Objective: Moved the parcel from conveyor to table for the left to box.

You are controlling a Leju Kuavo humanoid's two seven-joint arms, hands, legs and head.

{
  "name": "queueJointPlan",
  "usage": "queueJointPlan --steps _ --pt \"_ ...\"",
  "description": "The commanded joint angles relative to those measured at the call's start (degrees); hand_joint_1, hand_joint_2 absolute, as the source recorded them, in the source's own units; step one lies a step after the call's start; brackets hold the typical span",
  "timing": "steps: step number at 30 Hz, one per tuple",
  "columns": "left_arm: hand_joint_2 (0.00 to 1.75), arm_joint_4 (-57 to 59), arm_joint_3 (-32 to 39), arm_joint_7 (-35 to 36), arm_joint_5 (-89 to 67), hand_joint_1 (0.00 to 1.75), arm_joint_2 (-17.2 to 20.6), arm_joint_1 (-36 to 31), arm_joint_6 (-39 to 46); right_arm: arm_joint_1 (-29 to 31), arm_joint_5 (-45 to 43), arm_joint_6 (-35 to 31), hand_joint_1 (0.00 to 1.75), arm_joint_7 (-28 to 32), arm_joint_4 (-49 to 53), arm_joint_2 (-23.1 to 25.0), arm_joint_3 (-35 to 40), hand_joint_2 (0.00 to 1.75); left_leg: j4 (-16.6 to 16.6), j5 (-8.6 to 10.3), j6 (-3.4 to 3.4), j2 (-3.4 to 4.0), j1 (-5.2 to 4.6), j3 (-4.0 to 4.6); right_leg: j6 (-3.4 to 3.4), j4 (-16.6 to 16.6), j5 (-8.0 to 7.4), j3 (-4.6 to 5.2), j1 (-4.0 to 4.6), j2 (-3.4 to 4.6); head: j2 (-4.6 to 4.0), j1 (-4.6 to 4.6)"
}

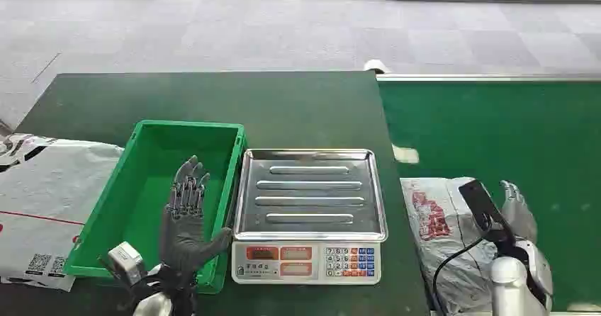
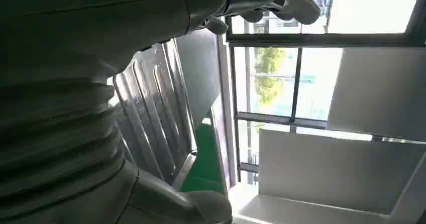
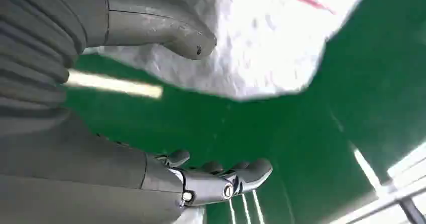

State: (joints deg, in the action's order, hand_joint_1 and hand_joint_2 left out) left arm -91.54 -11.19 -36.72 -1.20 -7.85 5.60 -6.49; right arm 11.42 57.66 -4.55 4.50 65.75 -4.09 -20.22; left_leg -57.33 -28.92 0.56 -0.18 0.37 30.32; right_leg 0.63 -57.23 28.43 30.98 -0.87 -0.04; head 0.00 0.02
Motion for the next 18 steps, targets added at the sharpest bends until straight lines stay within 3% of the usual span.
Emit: queueJointPlan --steps 1,4,12,13,14,15,18 --pt "1.75 5.47 0.46 -0.08 0.53 0.0 1.61 -2.58 0.09 4.16 -0.54 6.23 0.0 0.03 -16.51 -1.99 4.16 1.75 0.09 0.08 0.01 0.1 0.04 -0.03 -0.05 0.12 -0.13 -0.02 0.04 0.09 0.0 0.0" --pt "1.75 7.98 -0.63 -0.7 0.93 0.0 1.8 -3.7 0.78 4.34 0.75 9.14 0.0 -2.72 -22.43 -3.24 6.09 1.75 0.19 0.17 0.0 0.09 0.05 -0.03 -0.07 0.23 -0.21 -0.03 0.06 0.07 0.0 0.0" --pt "1.75 7.01 -1.04 -0.78 1.48 0.0 2.08 -3.47 1.63 5.31 0.36 9.92 0.0 -2.41 -23.57 -3.91 7.4 1.75 0.07 0.08 -0.01 -0.02 0.04 -0.08 -0.04 0.13 -0.09 -0.1 0.07 -0.03 0.0 0.0" --pt "1.75 6.69 -1.08 -0.72 1.55 0.0 2.08 -3.44 1.67 5.5 0.3 10.3 0.24 -2.36 -23.84 -4.07 7.72 1.75 0.11 0.13 -0.01 -0.03 0.04 -0.04 -0.05 0.18 -0.14 -0.07 0.07 -0.05 0.0 -0.02" --pt "1.75 6.53 -1.07 -0.64 1.59 0.0 2.08 -3.44 1.72 5.55 0.19 10.46 0.24 -2.25 -23.88 -4.1 7.86 1.75 0.07 0.1 -0.01 0.0 0.03 -0.06 -0.04 0.13 -0.11 -0.07 0.06 -0.02 0.0 0.0" --pt "1.75 6.34 -1.06 -0.49 1.65 0.0 2.05 -3.43 1.79 5.48 -0.04 10.72 1.75 -2.02 -23.82 -4.1 7.92 1.75 0.1 0.15 -0.01 -0.01 0.05 -0.02 -0.06 0.17 -0.16 -0.04 0.08 -0.03 0.0 0.0" --pt "1.75 5.95 -1.08 -0.29 1.73 0.0 2.21 -3.14 1.86 5.0 -0.84 11.0 1.75 -1.41 -22.72 -4.08 8.57 1.75 0.01 0.08 0.0 -0.02 0.04 -0.08 -0.03 0.09 -0.08 -0.1 0.06 -0.03 0.0 0.0"
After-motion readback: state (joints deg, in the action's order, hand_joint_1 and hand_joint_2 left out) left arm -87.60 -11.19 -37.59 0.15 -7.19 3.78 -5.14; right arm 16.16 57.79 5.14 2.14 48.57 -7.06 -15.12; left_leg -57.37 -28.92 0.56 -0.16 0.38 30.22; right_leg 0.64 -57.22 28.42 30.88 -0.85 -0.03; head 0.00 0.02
